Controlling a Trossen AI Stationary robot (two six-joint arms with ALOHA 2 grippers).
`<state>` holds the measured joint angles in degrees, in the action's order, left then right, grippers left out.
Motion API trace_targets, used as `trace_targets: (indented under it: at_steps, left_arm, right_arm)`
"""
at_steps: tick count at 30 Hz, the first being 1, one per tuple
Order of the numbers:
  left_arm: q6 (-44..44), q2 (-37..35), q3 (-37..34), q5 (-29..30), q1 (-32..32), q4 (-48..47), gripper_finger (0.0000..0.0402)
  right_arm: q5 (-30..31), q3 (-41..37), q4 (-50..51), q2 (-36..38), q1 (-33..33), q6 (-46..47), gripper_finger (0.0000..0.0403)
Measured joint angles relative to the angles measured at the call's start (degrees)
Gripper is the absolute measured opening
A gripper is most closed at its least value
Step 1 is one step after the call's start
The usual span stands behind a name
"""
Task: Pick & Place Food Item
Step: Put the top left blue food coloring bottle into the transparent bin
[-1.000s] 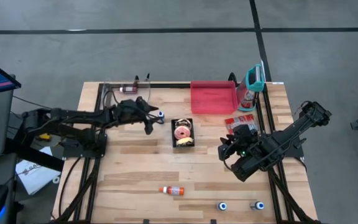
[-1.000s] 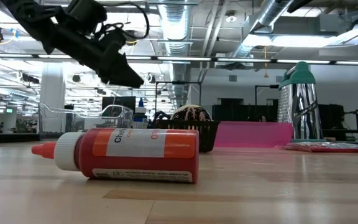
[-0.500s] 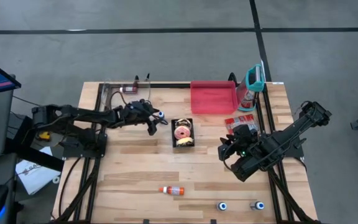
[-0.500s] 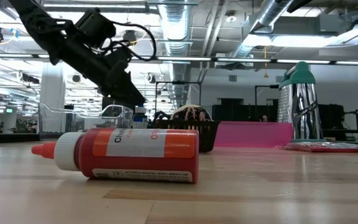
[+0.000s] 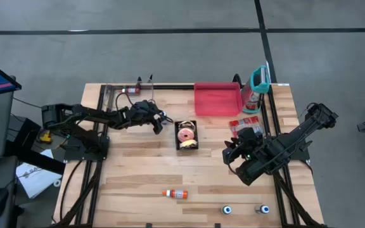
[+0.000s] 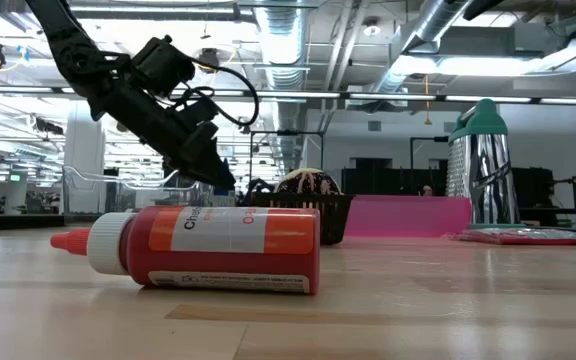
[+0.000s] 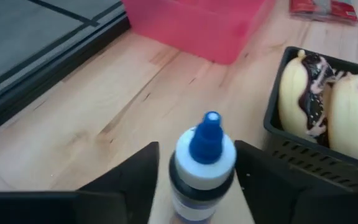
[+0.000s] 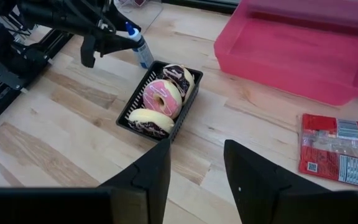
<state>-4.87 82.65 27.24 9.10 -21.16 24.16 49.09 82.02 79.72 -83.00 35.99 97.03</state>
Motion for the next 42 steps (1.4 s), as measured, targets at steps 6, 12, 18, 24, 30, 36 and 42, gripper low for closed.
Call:
trace_targets:
  at_steps: [6, 12, 18, 24, 30, 36, 42]
  left_arm:
    - [-1.73, -0.09, 0.04, -1.39, -0.15, 0.80, 0.0105]
    - [-2.99, -3.75, -0.02, -2.03, 0.71, 4.17, 0.0105]
    - [-2.00, -15.27, 0.02, -4.26, 2.98, 0.49, 0.0105]
    - [1.68, -30.56, 0.02, 14.33, 6.82, -15.28, 0.0105]
    - [-1.30, -38.44, 0.02, 36.49, 5.79, -25.53, 0.0105]
    - [-13.36, -35.41, 0.04, 39.46, -1.87, -26.03, 0.0105]
    - [-17.48, -24.15, -0.02, 31.41, -9.96, -18.77, 0.0105]
  right_arm:
    - [-0.14, 0.00, 0.00, 0.00, 0.00, -0.01, 0.0143]
    - [-0.10, 0.00, 0.00, 0.00, 0.00, 0.00, 0.0143]
    - [0.27, 0.00, 0.00, 0.00, 0.00, 0.02, 0.0143]
    - [2.08, 0.00, 0.01, 0.00, -0.08, -0.01, 0.0143]
    - [2.47, 0.00, 0.85, 0.00, -1.13, -0.17, 0.0143]
    - [2.75, 0.00, 0.98, 0.00, -2.11, -0.63, 0.0143]
    - [2.83, 0.00, 0.60, 0.00, -3.31, -2.47, 0.0143]
